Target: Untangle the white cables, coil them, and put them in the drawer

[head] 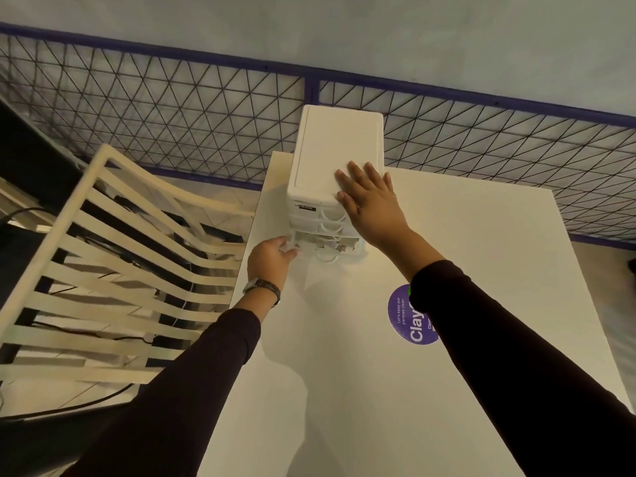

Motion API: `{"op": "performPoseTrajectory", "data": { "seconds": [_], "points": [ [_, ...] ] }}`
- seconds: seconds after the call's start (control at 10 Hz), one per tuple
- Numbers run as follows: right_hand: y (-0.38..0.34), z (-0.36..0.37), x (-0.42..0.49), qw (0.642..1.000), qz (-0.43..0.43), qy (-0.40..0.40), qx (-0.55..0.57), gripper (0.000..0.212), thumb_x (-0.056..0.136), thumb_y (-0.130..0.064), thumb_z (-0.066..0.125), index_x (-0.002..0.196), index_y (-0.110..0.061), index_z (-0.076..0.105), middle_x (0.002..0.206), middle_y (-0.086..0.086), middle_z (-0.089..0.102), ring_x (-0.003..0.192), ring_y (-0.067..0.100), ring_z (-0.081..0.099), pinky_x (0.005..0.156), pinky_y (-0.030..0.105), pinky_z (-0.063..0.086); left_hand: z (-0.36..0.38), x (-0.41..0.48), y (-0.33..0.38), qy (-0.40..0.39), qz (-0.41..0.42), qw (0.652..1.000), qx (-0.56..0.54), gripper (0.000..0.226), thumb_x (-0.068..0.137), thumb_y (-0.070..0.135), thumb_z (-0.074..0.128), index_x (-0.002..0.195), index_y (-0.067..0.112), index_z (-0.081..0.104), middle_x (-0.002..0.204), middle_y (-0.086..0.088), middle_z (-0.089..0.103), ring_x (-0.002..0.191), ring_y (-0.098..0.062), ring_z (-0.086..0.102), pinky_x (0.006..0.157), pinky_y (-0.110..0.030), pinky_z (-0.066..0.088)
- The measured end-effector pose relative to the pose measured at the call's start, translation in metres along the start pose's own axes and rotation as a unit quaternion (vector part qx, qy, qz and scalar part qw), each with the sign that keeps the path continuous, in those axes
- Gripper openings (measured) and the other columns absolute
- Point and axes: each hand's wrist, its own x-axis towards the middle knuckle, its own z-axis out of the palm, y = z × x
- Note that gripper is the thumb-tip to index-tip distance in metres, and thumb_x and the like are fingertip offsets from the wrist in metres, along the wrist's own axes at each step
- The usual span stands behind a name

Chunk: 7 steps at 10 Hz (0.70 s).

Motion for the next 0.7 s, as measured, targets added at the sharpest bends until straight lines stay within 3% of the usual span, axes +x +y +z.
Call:
{"op": "performPoseTrajectory", "data": {
  "seconds": [0.3,0.4,0.5,0.6,0.7],
  "points": [
    [-0.001,0.001,0.001,1.000,0.001,-0.003,0.004,0.048,0.101,-0.042,0.026,0.147,-0.030,0.026,0.158,-0.001,0.015,0.147,0.022,0.000,0.117,0.042,-0.004,0.006,0.025,0.022,0.009,0.015,0.997,0.074,0.025,0.083,0.033,0.065,0.096,0.012,0.070,0.092,-0.009,0.072,0.085,-0.030,0.064,0.067,-0.032,0.049],
    [0.000,-0.002,0.001,1.000,0.005,-0.009,0.004,0.049,0.100,-0.043,0.026,0.147,-0.030,0.026,0.159,-0.002,0.014,0.147,0.022,0.000,0.117,0.044,-0.003,0.006,0.024,0.019,-0.011,0.020,0.995,0.099,0.024,0.085,0.028,0.063,0.102,0.011,0.067,0.098,-0.009,0.070,0.091,-0.030,0.064,0.068,-0.030,0.046],
    [-0.003,-0.008,0.001,0.999,0.014,-0.039,0.015,0.050,0.100,-0.044,0.027,0.147,-0.030,0.025,0.159,-0.002,0.013,0.147,0.022,0.000,0.116,0.049,-0.004,-0.008,0.017,0.019,-0.024,0.018,0.995,0.097,0.038,0.088,0.014,0.056,0.126,0.010,0.055,0.122,-0.010,0.063,0.110,-0.031,0.059,0.088,-0.038,0.050],
    [-0.009,-0.029,0.010,0.996,0.022,-0.091,0.010,0.049,0.098,-0.043,0.033,0.145,-0.026,0.030,0.158,-0.001,0.017,0.146,0.023,0.006,0.114,0.056,-0.001,-0.034,0.018,0.027,0.014,0.059,0.996,0.059,0.042,0.090,0.007,0.051,0.132,0.010,0.050,0.130,-0.011,0.058,0.115,-0.030,0.057,0.096,-0.045,0.048],
    [-0.012,-0.060,0.017,0.988,0.019,-0.154,-0.019,0.050,0.098,-0.041,0.037,0.143,-0.020,0.034,0.156,0.003,0.023,0.144,0.025,0.019,0.116,0.056,0.006,-0.066,0.015,0.058,0.064,0.129,0.989,0.045,0.039,0.092,0.006,0.049,0.130,0.012,0.053,0.128,-0.011,0.058,0.113,-0.028,0.057,0.093,-0.041,0.050]
  ]
}}
